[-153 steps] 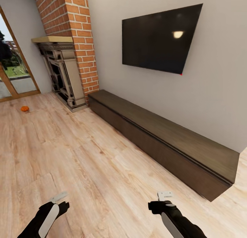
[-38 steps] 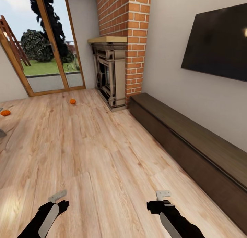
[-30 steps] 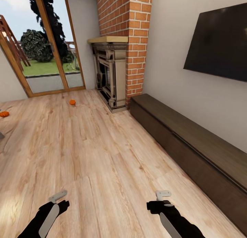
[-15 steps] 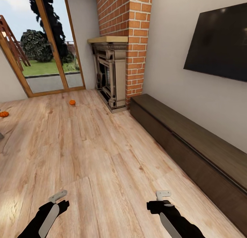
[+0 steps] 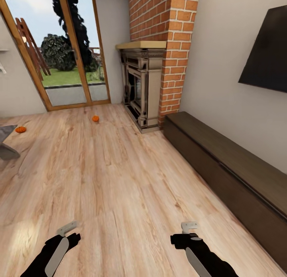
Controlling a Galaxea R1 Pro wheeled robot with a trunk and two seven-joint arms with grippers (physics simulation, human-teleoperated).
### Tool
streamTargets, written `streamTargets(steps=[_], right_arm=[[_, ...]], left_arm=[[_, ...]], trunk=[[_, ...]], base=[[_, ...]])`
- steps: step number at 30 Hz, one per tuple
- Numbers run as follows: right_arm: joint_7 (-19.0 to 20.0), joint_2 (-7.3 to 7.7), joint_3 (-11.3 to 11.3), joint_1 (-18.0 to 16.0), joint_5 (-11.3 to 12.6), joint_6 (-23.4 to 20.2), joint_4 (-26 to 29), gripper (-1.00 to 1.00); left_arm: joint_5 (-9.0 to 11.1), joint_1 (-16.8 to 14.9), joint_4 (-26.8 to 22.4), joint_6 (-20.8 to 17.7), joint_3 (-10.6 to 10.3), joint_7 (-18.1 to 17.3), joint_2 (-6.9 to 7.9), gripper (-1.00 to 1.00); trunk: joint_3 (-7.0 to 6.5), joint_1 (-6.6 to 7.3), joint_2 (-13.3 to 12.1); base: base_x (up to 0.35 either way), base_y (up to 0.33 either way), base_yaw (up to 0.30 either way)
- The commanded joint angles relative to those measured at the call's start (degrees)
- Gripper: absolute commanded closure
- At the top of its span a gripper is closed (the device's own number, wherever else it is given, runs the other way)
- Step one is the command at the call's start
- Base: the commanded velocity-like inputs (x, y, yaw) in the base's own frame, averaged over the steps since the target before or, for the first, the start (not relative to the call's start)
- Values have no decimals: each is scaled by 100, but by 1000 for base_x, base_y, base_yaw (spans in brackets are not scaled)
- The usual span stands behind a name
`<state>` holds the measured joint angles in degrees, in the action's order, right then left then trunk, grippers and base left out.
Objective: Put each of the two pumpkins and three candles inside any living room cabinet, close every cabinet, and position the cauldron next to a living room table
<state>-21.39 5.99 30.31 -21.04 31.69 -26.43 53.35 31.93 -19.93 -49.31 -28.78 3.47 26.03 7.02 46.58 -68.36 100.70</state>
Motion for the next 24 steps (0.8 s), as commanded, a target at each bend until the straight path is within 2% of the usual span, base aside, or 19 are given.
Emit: streamTargets(steps=[1, 6, 24], right_arm=[[-58, 8, 27, -6, 57, -11, 13, -100], [-53, 8, 27, -6, 57, -11, 15, -100], [-49, 8, 27, -6, 57, -11, 15, -100]], left_arm=[[59, -2, -8, -13, -4, 43, 1, -100], [59, -2, -8, -13, -4, 43, 1, -100], [51, -2, -8, -13, -12, 43, 1, -100]], trunk=[[8, -3, 2], [13, -3, 2], [14, -3, 2]], base=[[275, 168, 248], [276, 165, 86], [283, 150, 3]])
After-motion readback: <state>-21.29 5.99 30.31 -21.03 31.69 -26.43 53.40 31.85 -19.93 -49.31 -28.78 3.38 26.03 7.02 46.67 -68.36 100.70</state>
